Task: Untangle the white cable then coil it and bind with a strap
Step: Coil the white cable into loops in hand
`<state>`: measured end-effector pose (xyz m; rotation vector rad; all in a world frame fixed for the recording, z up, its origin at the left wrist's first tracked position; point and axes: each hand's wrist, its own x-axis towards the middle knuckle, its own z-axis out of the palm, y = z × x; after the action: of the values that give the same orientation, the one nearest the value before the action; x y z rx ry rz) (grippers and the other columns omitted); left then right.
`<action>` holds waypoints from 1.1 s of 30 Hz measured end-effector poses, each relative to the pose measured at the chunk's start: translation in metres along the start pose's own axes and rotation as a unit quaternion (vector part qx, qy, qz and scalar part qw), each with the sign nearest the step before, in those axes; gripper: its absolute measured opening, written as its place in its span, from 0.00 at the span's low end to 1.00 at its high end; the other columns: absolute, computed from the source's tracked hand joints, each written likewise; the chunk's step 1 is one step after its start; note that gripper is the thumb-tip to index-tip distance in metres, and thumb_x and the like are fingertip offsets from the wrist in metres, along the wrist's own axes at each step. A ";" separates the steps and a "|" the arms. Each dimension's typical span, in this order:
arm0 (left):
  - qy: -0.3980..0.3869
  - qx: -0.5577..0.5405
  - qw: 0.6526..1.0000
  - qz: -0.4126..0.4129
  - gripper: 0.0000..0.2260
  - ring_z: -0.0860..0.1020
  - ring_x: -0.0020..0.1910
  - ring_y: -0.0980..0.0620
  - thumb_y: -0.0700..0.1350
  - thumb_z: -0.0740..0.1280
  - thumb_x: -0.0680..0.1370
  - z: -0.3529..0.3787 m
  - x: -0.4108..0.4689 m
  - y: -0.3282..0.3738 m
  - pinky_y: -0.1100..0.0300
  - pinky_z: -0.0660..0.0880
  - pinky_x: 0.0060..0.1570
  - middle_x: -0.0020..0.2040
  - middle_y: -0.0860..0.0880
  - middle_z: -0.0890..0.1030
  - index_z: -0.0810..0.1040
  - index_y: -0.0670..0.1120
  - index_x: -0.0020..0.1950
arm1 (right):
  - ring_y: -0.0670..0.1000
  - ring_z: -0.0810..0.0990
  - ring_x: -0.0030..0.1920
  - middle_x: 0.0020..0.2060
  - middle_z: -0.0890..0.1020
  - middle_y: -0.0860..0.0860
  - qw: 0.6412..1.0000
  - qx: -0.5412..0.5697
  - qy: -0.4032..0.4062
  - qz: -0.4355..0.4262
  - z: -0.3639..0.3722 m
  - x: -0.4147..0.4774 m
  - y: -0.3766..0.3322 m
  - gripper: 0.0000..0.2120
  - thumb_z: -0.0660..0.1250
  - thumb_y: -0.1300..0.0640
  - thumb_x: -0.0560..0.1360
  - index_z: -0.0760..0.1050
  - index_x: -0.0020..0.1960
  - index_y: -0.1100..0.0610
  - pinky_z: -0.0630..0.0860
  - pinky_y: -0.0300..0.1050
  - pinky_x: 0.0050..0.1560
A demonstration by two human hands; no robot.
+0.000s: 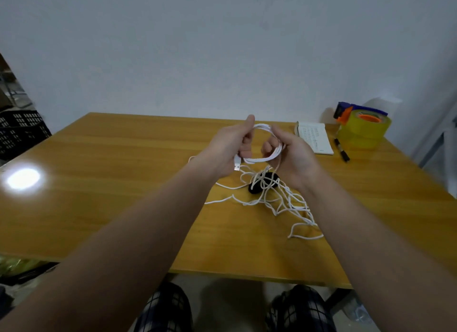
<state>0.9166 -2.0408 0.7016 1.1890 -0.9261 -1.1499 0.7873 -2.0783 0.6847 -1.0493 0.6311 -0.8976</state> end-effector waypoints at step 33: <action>-0.217 -0.029 0.965 -0.146 0.21 0.56 0.21 0.56 0.60 0.53 0.80 -0.010 -0.017 -0.012 0.62 0.63 0.29 0.23 0.54 0.58 0.63 0.47 0.33 | 0.49 0.65 0.23 0.18 0.64 0.48 0.974 -0.208 0.090 -0.001 0.001 0.008 -0.001 0.26 0.66 0.38 0.72 0.64 0.25 0.54 0.63 0.42 0.28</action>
<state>0.9210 -2.0217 0.6890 1.0671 -1.0539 -1.7106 0.7912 -2.0847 0.6857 -1.3499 1.0018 -0.8881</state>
